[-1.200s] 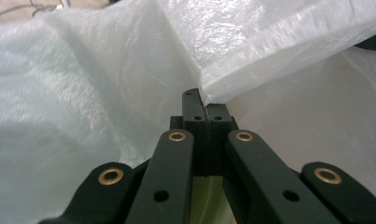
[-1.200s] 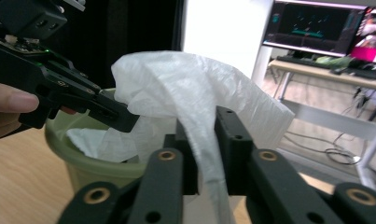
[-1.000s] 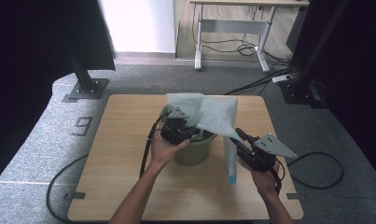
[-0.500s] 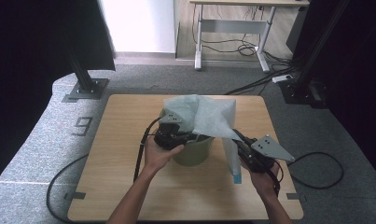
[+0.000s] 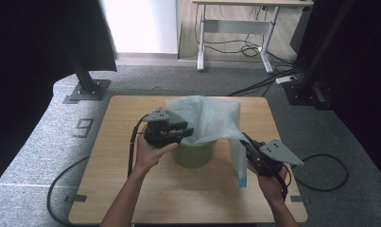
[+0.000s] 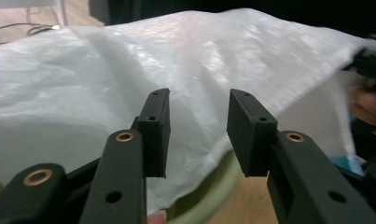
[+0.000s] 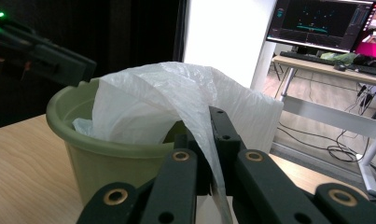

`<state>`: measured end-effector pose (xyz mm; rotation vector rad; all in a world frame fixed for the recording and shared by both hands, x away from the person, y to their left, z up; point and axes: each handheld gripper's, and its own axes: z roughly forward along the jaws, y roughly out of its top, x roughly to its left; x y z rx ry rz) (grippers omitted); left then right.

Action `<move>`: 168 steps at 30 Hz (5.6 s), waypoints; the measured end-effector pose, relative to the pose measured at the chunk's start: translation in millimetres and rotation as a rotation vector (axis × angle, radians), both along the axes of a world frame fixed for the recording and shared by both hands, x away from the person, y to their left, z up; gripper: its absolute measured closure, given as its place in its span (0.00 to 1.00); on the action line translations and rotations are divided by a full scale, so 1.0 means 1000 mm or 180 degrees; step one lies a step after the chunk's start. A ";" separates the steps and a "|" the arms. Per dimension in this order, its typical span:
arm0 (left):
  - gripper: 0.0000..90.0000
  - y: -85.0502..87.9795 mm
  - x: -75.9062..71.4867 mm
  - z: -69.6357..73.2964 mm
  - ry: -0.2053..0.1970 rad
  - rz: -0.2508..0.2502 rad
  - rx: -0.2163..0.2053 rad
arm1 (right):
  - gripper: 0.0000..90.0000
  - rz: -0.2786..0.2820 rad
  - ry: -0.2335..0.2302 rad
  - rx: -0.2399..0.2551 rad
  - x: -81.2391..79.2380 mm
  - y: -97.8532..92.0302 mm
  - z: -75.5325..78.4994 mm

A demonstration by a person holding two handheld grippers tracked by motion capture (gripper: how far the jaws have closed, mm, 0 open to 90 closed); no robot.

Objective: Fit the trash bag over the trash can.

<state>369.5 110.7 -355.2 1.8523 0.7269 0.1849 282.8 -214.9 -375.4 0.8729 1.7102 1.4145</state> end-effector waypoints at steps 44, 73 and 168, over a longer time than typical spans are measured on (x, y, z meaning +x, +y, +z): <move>0.98 -0.065 -0.010 -0.018 0.0399 -0.0530 0.0154 | 0.97 0.0093 -0.0029 0.0037 0.003 0.010 0.018; 0.99 -0.065 0.002 0.000 -0.0071 0.0149 0.0318 | 0.50 0.0271 0.0023 -0.0030 -0.008 0.022 -0.024; 0.42 -0.061 -0.028 0.021 -0.0548 0.0264 0.0533 | 0.98 -0.0011 0.0026 0.0004 0.016 0.038 -0.003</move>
